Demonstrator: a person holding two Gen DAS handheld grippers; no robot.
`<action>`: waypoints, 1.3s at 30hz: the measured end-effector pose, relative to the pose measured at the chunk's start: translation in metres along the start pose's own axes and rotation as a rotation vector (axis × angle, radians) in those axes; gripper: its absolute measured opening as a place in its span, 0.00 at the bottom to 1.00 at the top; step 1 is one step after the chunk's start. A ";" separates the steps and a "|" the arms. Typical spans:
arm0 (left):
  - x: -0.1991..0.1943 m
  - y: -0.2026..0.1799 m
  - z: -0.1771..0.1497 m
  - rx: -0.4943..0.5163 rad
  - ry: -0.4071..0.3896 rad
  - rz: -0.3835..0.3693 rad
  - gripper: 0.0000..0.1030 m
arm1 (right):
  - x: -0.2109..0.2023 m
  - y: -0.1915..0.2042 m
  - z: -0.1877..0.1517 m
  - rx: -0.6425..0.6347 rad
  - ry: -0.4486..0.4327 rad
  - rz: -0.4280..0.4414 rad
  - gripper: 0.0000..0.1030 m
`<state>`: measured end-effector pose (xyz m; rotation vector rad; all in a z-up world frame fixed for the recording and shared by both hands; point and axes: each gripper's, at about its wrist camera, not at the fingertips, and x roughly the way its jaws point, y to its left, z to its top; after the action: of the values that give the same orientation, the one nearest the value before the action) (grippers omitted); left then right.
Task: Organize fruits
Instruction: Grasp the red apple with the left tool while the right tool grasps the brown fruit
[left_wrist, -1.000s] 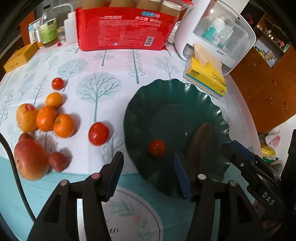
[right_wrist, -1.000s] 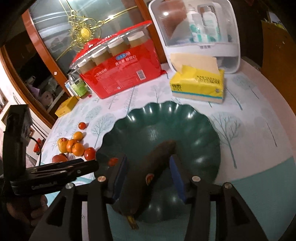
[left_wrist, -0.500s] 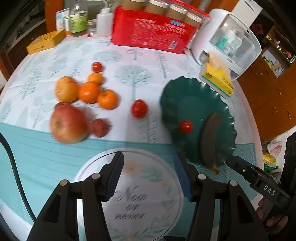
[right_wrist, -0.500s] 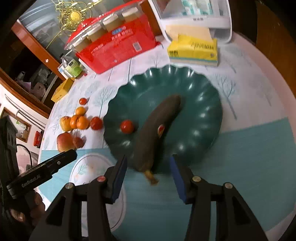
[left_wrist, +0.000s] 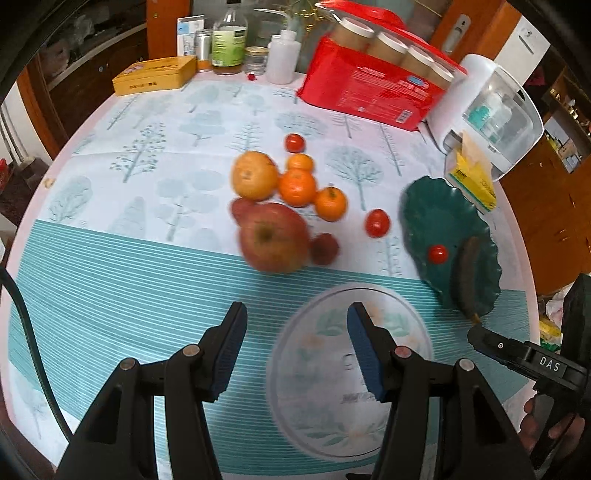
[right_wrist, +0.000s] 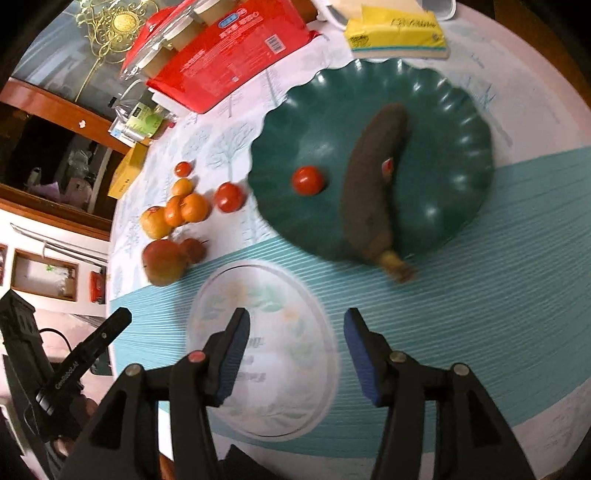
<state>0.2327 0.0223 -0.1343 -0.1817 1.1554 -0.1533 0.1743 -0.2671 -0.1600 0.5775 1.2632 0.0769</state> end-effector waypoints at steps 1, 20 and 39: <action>-0.002 0.006 0.003 0.008 0.002 0.004 0.54 | 0.003 0.005 -0.003 0.005 0.002 0.004 0.54; 0.012 0.051 0.072 0.186 0.160 0.007 0.70 | 0.064 0.081 -0.015 -0.029 -0.034 -0.040 0.56; 0.099 0.025 0.101 0.239 0.353 -0.112 0.76 | 0.109 0.125 0.009 -0.398 -0.181 -0.111 0.54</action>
<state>0.3653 0.0323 -0.1882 -0.0062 1.4658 -0.4336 0.2496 -0.1238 -0.1968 0.1665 1.0633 0.1751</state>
